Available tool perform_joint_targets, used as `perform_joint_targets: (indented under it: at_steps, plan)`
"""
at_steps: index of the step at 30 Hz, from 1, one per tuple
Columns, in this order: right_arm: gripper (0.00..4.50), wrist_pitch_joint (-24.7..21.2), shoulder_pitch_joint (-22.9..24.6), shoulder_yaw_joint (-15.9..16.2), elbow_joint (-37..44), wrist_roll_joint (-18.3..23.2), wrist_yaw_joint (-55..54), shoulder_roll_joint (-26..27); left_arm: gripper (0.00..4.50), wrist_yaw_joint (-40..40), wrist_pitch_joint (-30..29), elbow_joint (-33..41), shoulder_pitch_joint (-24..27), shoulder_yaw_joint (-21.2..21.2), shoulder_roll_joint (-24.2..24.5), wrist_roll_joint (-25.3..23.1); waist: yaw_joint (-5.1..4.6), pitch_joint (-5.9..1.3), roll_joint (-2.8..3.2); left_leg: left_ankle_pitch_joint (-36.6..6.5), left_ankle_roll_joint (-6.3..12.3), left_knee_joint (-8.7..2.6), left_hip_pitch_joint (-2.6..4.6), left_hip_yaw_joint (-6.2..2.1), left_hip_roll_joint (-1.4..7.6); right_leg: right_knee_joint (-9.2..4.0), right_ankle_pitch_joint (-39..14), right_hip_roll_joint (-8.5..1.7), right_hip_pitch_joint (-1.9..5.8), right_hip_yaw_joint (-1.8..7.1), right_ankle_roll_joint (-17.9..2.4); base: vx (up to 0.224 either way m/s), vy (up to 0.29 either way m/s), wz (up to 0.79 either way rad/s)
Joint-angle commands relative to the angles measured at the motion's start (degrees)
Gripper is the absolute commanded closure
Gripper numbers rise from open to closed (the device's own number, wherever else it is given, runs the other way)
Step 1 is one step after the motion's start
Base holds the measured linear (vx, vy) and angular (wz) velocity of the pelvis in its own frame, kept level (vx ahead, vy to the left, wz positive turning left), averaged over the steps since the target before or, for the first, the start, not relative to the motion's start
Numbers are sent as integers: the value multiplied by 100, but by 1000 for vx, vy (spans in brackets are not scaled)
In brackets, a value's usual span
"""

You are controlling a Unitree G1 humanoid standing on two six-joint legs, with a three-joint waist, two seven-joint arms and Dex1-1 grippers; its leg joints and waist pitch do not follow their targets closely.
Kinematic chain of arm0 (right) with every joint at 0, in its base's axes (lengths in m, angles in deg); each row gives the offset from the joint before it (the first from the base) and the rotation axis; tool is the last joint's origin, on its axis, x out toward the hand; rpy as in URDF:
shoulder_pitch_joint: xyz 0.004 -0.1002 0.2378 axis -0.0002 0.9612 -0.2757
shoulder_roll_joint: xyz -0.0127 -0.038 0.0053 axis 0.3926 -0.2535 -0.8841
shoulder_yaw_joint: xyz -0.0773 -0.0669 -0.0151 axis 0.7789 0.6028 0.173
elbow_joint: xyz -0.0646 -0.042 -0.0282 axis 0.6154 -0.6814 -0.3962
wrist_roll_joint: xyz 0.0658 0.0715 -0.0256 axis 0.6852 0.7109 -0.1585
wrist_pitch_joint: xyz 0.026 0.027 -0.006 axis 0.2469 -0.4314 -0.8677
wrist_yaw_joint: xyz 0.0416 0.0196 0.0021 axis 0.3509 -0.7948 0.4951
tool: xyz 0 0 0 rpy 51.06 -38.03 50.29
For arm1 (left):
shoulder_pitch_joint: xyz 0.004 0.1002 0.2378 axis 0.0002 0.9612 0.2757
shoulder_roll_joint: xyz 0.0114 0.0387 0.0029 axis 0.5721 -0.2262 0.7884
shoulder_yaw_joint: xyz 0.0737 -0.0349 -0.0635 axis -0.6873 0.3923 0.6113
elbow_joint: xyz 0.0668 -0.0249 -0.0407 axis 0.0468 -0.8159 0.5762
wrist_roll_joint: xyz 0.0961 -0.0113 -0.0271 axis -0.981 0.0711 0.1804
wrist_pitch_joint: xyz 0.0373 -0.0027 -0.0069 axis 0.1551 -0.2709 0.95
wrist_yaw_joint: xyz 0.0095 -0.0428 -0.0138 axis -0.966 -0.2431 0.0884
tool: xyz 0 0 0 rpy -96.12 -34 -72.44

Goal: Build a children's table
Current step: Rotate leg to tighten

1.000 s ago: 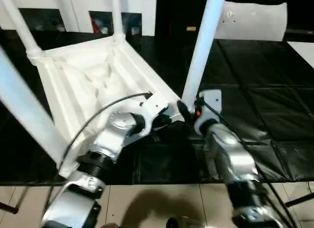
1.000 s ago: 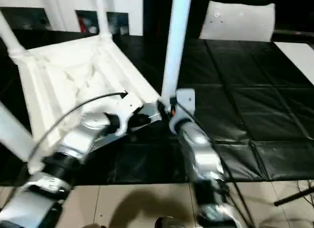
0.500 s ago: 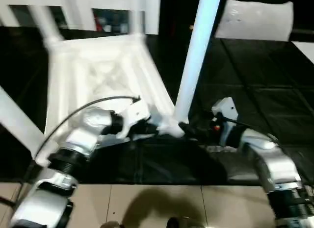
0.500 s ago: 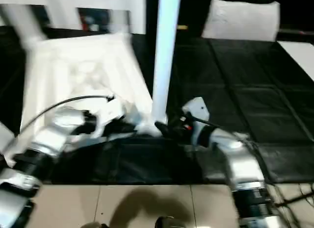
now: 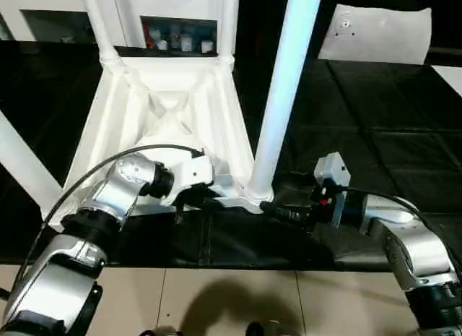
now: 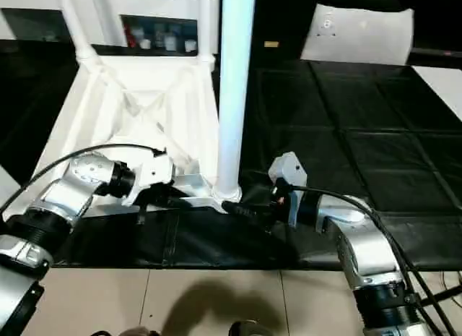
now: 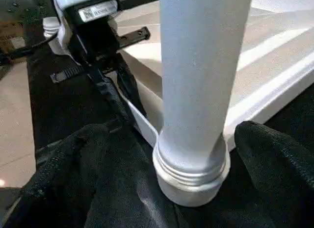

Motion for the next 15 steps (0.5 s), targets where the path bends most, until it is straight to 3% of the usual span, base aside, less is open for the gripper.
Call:
perform_joint_targets:
  at_steps: [1, 4, 9, 13, 15]
  plan:
    - [0, 25, -17, 39, 30, 74, 12, -66, 386, -75, -63, -254, -8, -82, -21, -41, 21, -366, -7, -335, 455, -338, -74, -29, 189, -443, -1127, -453, 386, 336, -1024, 0, 0, 0]
    - [0, 32, -8, 43, 39, 84, 23, -78, 386, -58, -73, -302, -39, -73, -34, -18, 23, -366, -8, -349, 476, -339, -76, -28, 193, -430, -989, -453, 394, 329, -1135, 0, 0, 0]
    - [0, 81, 36, 33, 32, 64, 66, -80, 423, 172, 120, -326, -53, 141, -163, 293, 47, -372, 6, -420, 447, -336, -65, -24, 187, -449, -1152, -464, 396, 334, -1117, 0, 0, 0]
    - [0, 95, 38, 50, 23, 67, 86, -78, 442, 249, 203, -401, -60, 161, -192, 350, 68, -394, 5, -255, 505, -322, -70, -23, 195, -394, -690, -460, 408, 336, -1243, 0, 0, 0]
    - [0, 95, 38, 50, 23, 67, 87, -78, 442, 250, 206, -401, -61, 161, -193, 351, 79, -392, 1, -262, 516, -322, -66, -21, 193, -398, -706, -463, 412, 334, -1245, 0, 0, 0]
